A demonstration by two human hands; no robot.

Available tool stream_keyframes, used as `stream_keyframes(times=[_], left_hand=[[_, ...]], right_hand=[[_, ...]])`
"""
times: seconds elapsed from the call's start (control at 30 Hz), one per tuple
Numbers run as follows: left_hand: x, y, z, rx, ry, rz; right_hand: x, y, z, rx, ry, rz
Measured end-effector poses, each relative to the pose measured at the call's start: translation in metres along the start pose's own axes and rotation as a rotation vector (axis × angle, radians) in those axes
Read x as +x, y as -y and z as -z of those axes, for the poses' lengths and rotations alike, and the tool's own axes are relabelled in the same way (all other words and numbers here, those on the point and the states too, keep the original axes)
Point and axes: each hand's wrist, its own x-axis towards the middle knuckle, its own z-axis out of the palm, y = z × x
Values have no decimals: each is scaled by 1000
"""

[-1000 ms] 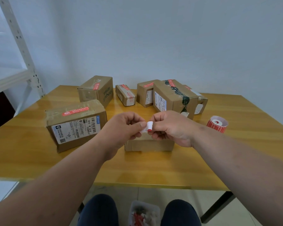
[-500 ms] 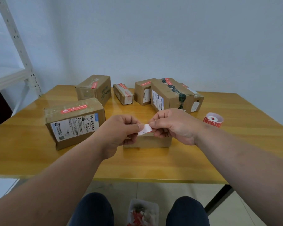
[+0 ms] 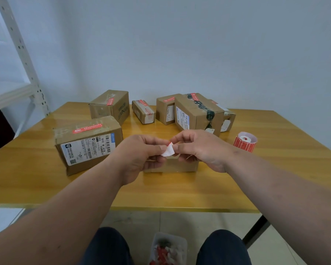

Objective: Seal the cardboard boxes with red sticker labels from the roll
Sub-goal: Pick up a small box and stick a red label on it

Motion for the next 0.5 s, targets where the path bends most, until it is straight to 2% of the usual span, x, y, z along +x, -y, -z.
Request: stream_keyframes(times=[0.13, 0.33, 0.5], left_hand=[[2, 1, 0, 87, -21, -37], [6, 2, 1, 243, -142, -45], [12, 4, -4, 83, -162, 60]], right_hand=[[-1, 1, 1, -29, -10, 2], [2, 1, 0, -247, -166, 51], [2, -1, -13, -714, -288, 370]])
